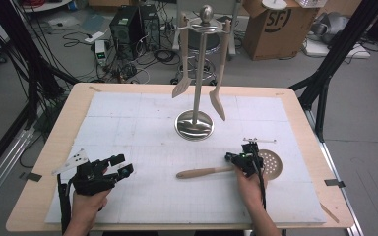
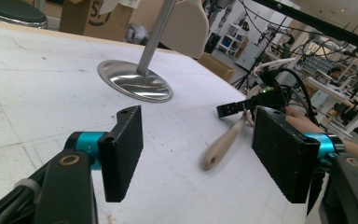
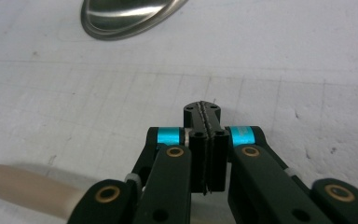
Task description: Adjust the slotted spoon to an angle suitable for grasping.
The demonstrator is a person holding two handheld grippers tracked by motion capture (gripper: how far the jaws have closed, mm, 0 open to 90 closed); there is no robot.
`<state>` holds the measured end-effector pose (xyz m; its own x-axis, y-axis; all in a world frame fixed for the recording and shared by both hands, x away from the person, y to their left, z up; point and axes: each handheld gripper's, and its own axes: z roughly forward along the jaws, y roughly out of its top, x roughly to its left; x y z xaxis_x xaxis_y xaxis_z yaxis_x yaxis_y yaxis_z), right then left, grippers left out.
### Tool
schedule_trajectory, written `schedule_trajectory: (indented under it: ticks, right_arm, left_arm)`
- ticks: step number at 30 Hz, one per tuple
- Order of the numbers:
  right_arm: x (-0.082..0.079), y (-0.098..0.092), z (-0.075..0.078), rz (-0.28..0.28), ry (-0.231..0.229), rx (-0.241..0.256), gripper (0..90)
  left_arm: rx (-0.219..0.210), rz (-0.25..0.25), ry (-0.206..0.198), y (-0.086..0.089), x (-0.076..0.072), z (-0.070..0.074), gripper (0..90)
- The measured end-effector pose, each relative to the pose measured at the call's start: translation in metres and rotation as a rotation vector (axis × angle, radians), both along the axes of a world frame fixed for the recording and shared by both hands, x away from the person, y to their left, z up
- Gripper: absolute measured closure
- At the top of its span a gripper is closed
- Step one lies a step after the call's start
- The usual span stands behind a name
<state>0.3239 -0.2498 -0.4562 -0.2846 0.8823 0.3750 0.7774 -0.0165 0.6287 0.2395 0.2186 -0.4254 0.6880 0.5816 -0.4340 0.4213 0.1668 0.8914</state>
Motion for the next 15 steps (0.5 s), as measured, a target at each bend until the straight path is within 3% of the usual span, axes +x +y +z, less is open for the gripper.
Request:
schedule_trajectory:
  ticks: [4, 8, 12, 15]
  right_arm:
    - [-0.005, -0.003, 0.003, 0.006, -0.007, 0.026, 90.0]
    - [-0.005, -0.008, 0.001, 0.004, 0.015, -0.026, 90.0]
    - [-0.006, -0.023, 0.001, -0.019, 0.028, -0.014, 90.0]
    - [-0.007, -0.029, 0.003, -0.014, 0.012, -0.074, 90.0]
  left_arm:
    - [0.002, -0.004, 0.003, -0.001, 0.001, 0.000, 34.4]
    - [-0.001, -0.001, 0.002, -0.001, 0.000, 0.000, 34.4]
    - [-0.003, 0.002, 0.004, 0.001, 0.001, -0.001, 34.4]
    - [-0.004, 0.000, 0.005, -0.001, 0.001, -0.001, 34.4]
